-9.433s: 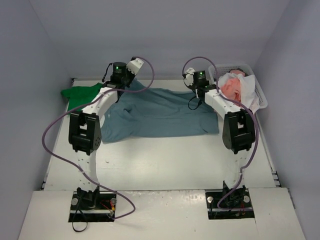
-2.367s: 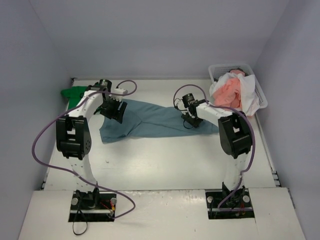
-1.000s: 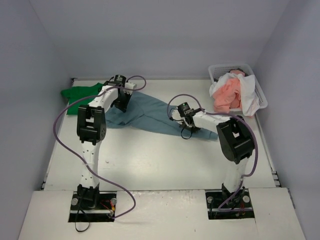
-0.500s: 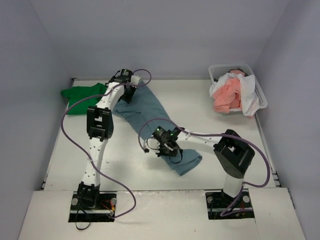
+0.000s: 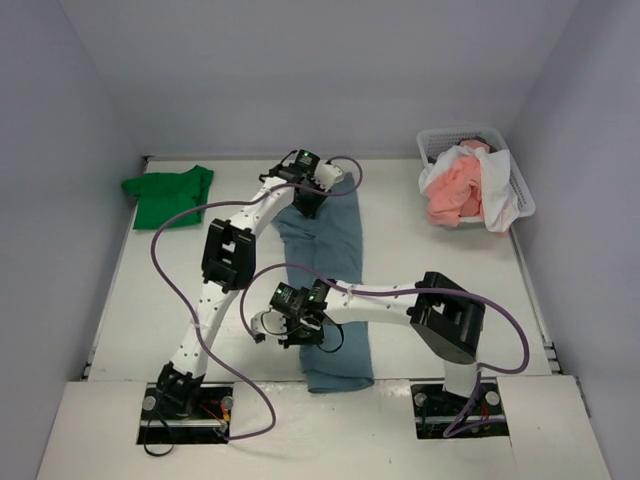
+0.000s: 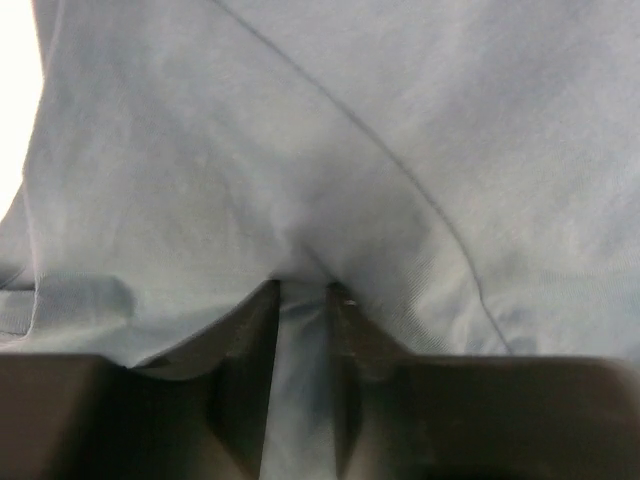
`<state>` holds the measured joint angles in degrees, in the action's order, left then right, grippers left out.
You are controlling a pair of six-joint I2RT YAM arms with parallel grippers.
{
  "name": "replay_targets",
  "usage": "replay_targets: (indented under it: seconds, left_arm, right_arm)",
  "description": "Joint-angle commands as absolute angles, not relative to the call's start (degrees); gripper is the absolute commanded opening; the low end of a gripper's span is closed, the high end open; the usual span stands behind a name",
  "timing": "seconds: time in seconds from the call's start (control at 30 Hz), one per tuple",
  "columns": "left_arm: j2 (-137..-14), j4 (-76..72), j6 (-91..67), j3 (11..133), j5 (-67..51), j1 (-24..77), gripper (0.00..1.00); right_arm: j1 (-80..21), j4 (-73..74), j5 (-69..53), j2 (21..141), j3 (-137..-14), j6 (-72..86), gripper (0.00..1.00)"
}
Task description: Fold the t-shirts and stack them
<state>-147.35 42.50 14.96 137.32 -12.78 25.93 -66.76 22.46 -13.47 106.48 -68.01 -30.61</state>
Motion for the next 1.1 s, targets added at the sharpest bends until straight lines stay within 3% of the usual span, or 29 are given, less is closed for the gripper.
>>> replay_targets:
  seconds: [0.0, 0.07, 0.1, 0.2, 0.23, 0.43, 0.83, 1.07]
  left_arm:
    - [-147.1, 41.5, 15.1, 141.2, -19.9, 26.2, 0.23]
    - [-147.9, 41.2, 14.2, 142.6, -18.6, 26.8, 0.31]
    - [-148.7, 41.3, 14.0, 144.1, -17.8, 27.0, 0.40]
    - [-149.6, 40.8, 12.9, 145.4, -16.8, 27.0, 0.50]
    - [-149.5, 40.8, 12.8, 145.4, -16.0, 26.9, 0.58]
    - [-144.8, 39.8, 11.9, 142.4, -11.2, 26.4, 0.72]
    - [-129.7, 40.8, 12.4, 137.2, -8.4, 23.8, 0.73]
    - [-119.4, 47.5, 11.5, 128.6, -10.3, 23.5, 0.73]
  right_arm:
    - [-66.9, 23.2, -16.2, 108.3, -69.9, -29.3, 0.00]
    - [-66.7, 23.0, -15.8, 109.1, -70.0, -29.5, 0.00]
    - [-66.5, 22.7, -15.6, 109.1, -69.9, -29.5, 0.00]
    - [-65.2, 22.3, -15.1, 109.5, -70.0, -29.3, 0.00]
    - [-64.9, 22.1, -14.5, 109.3, -70.0, -29.1, 0.01]
    - [-59.7, 21.4, -11.6, 105.4, -71.3, -28.4, 0.22]
    - [-54.5, 22.0, -7.6, 94.8, -72.2, -28.0, 0.28]
    - [-61.2, 23.5, -5.4, 88.6, -68.0, -27.4, 0.32]
